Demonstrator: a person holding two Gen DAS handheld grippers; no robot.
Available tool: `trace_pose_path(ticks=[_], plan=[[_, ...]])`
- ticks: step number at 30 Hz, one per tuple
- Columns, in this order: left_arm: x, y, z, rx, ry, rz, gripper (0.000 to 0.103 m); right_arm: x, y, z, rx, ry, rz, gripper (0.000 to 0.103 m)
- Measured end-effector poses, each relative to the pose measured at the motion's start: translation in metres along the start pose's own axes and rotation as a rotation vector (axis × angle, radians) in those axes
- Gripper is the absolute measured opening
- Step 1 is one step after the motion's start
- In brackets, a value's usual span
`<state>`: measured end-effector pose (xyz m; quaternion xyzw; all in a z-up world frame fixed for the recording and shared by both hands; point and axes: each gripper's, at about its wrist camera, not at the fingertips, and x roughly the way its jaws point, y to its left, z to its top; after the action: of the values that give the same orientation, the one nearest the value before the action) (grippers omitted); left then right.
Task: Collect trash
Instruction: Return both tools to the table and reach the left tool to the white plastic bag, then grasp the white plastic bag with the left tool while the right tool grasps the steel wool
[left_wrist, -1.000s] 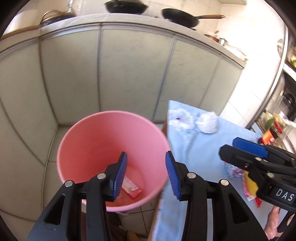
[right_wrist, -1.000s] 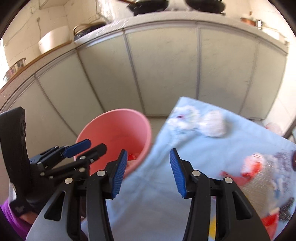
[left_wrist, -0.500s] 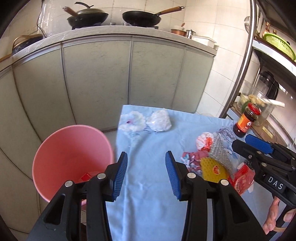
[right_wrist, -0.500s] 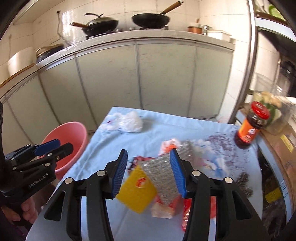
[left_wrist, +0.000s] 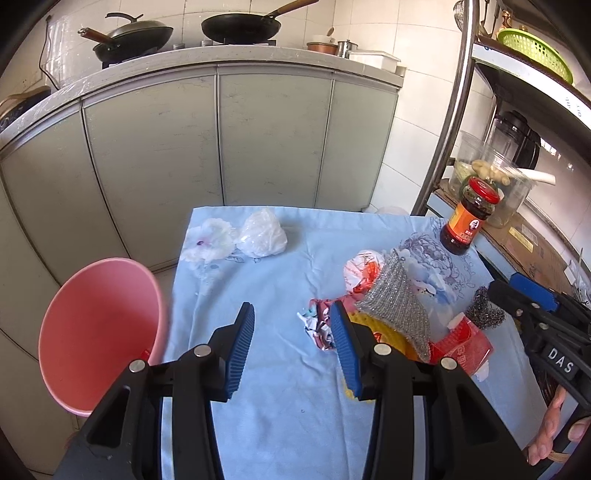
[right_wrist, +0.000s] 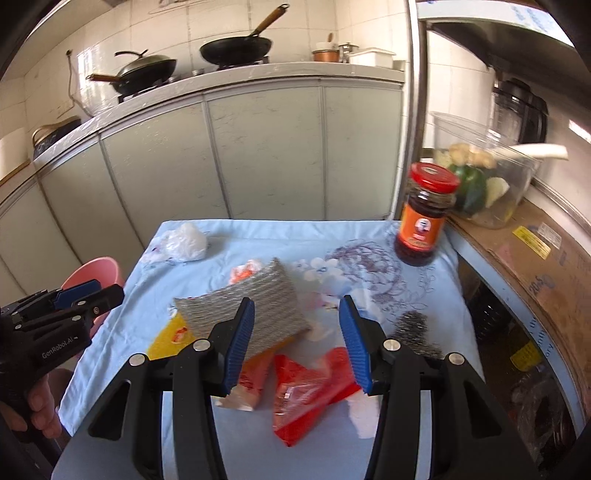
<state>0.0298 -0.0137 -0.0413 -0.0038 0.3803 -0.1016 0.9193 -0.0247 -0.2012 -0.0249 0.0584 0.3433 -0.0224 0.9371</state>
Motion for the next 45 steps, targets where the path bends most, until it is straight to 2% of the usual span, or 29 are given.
trace_pose_path(ticks=[7, 15, 18, 20, 25, 33, 39, 42, 45], plan=[[0.015, 0.006, 0.008, -0.033, 0.008, 0.027, 0.042, -0.003, -0.051, -0.008, 0.091, -0.021, -0.043, 0.048], [0.039, 0.018, 0.013, -0.032, 0.013, 0.043, 0.042, 0.011, -0.093, -0.017, 0.148, 0.025, -0.053, 0.049], [0.050, 0.022, 0.013, -0.032, 0.028, 0.044, 0.042, 0.025, -0.097, -0.021, 0.146, 0.072, -0.050, 0.050], [0.055, 0.027, 0.013, -0.037, 0.035, 0.048, 0.042, 0.034, -0.096, -0.023, 0.144, 0.091, -0.046, 0.057], [0.070, 0.042, 0.022, -0.049, 0.038, 0.053, 0.045, 0.052, -0.093, -0.025, 0.131, 0.124, -0.061, 0.058], [0.107, 0.055, 0.059, -0.035, 0.014, 0.078, 0.046, 0.073, -0.089, -0.027, 0.114, 0.172, -0.087, 0.058], [0.138, 0.052, 0.075, -0.066, 0.056, 0.024, 0.046, 0.081, -0.088, -0.031, 0.099, 0.197, -0.112, 0.058], [0.150, 0.041, 0.074, -0.023, 0.060, 0.047, 0.047, 0.085, -0.089, -0.033, 0.101, 0.205, -0.114, 0.058], [0.164, 0.035, 0.070, 0.011, 0.081, 0.117, 0.047, 0.084, -0.092, -0.035, 0.116, 0.193, -0.104, 0.058]])
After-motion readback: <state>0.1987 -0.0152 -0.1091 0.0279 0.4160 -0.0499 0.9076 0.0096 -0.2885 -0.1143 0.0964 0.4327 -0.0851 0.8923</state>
